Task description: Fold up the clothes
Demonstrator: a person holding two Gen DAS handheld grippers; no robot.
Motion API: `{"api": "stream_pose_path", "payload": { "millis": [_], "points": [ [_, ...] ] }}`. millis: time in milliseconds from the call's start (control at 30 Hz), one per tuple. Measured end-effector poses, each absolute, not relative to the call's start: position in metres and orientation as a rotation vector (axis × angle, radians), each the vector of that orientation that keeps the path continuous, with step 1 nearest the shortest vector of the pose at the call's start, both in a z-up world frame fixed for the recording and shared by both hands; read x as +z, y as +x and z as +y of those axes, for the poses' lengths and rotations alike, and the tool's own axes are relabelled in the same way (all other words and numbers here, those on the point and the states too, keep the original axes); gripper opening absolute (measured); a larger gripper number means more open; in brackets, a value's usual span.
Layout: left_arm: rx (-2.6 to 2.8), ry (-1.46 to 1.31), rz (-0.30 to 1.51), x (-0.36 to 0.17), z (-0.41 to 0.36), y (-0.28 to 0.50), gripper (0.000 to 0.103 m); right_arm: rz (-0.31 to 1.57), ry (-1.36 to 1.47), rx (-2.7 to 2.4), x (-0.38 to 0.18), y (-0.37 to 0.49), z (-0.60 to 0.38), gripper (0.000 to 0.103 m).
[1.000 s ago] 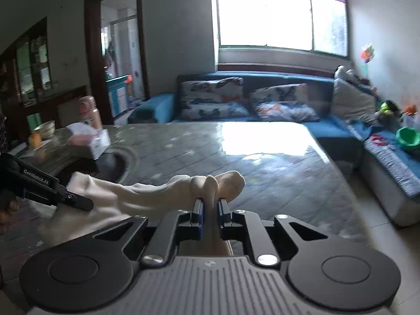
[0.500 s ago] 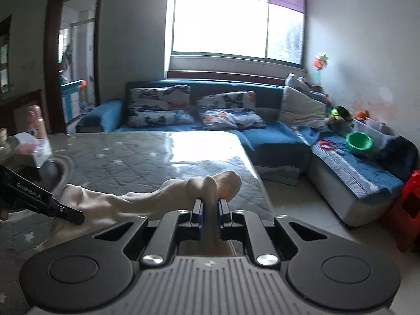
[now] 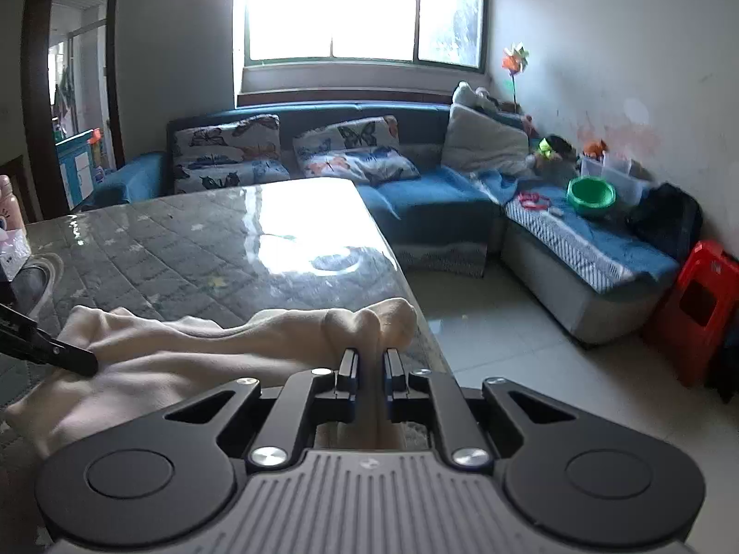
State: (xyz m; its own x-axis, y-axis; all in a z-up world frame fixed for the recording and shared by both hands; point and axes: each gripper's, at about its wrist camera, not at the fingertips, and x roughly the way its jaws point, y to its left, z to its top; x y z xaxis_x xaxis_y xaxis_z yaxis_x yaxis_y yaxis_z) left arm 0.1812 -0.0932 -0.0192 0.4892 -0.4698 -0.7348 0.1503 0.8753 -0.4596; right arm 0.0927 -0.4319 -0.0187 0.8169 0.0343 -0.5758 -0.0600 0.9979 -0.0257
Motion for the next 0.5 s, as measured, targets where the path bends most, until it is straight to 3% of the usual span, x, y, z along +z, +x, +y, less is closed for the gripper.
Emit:
{"api": "stream_pose_path", "payload": {
  "millis": [500],
  "points": [
    [-0.439,-0.321,1.021,-0.022,-0.091,0.172,0.017,0.726,-0.046,0.037,-0.057,0.086,-0.434,0.010]
  ]
}}
